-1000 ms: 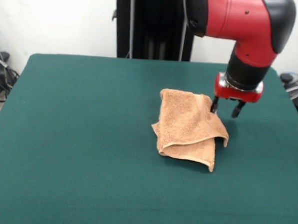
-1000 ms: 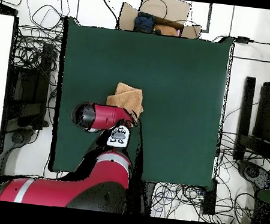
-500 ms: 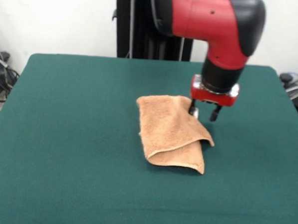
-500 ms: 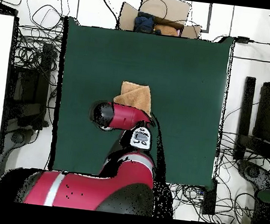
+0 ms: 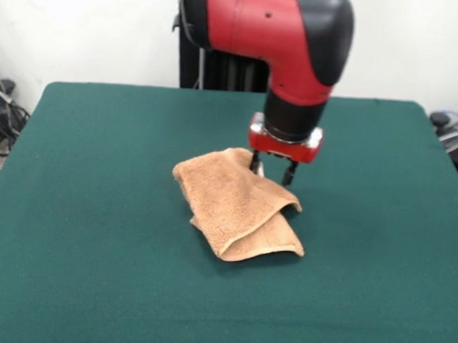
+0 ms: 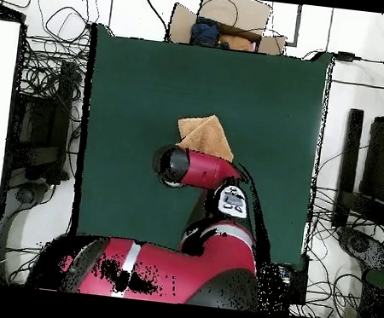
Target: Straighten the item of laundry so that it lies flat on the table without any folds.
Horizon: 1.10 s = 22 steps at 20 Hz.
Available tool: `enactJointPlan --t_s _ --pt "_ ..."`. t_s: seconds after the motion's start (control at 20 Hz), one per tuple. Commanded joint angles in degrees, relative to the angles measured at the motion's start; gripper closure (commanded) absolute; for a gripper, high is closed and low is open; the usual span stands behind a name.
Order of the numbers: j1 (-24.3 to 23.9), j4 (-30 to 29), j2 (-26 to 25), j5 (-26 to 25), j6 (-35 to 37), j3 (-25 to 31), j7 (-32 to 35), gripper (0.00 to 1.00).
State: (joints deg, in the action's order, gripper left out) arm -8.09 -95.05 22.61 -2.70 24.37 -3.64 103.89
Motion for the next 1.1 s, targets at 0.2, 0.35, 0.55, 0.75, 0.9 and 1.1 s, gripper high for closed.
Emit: enactJointPlan --t_s 0.2,0.35,0.55,0.75,0.9,1.1 --pt "-4.91 -4.05 -2.77 -7.39 -7.32 3.23 1.39 0.0" --pt "-5.08 -3.3 -3.54 -8.12 -7.63 3.54 2.1 0.0" --pt "-4.2 -3.43 -4.67 -7.89 -9.13 3.8 4.28 0.0" --pt "-2.2 -3.74 -4.47 -6.05 -8.72 3.69 6.89 0.0" --pt "-1.47 -3.99 -4.37 -4.79 -8.12 4.14 8.08 0.0" --pt "-0.68 -6.0 -1.3 -3.28 -5.13 4.46 8.96 0.0"
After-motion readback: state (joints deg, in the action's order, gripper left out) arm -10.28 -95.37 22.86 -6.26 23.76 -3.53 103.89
